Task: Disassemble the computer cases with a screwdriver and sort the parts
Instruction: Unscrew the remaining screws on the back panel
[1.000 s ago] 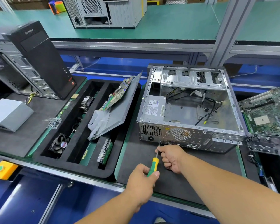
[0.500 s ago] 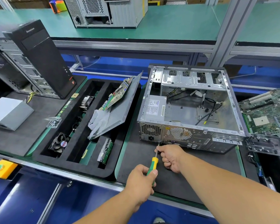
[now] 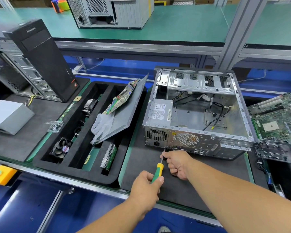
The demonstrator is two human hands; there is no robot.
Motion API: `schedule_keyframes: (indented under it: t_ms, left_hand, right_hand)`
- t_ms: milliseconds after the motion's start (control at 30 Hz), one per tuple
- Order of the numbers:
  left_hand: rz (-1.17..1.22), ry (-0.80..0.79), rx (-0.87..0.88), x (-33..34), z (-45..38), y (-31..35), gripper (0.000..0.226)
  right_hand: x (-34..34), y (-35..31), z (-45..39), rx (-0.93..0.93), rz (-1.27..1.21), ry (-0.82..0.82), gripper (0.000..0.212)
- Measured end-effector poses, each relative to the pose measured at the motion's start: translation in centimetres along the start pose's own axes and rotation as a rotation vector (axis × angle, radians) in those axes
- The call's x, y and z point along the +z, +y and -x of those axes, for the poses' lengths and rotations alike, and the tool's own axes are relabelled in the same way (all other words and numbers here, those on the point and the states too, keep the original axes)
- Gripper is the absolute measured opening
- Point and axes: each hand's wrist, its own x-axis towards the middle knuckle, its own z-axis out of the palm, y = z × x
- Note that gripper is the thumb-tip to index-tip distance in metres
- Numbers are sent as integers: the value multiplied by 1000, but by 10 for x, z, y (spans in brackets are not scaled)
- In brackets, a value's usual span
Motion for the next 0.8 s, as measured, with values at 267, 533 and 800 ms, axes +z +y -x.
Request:
schedule_keyframes:
  t_ms: [267,533,800]
  left_hand:
    - [281,-126,-251,2,-1,7,33]
    - [313,-184,-288,6,-3,6,36]
    - [229,-179,-248,4,-4,6,32]
  right_hand:
    - [2,-1,-1,4,27,-4,25]
    - [2,-3,3,15,28,5,24]
    - [2,-3,3,2,-35,19,21]
